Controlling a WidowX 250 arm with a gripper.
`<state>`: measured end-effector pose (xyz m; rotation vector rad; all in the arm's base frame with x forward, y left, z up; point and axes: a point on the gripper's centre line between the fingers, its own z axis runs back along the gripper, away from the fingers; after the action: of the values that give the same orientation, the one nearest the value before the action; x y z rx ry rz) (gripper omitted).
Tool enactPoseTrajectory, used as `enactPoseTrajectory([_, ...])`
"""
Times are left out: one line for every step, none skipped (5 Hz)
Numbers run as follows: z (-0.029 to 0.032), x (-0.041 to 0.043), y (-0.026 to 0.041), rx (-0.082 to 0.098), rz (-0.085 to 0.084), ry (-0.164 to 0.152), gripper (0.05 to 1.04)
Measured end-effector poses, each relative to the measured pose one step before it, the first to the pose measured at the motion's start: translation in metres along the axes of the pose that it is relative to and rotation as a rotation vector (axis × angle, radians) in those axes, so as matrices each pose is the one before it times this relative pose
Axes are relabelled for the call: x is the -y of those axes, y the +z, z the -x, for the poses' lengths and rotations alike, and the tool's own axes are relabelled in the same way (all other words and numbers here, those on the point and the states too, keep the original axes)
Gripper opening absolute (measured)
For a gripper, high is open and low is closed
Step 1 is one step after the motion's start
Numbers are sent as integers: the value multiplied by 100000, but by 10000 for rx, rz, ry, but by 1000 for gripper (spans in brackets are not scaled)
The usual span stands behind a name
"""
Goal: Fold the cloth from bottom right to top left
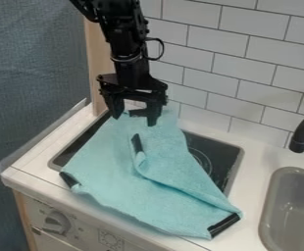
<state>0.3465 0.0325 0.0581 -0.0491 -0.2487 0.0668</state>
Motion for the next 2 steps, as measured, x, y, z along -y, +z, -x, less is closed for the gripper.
enactPoseTrajectory([739, -16, -747, -306, 15, 68, 999])
enactPoseTrajectory([1480, 2004, -920, -395, -52, -767, 999])
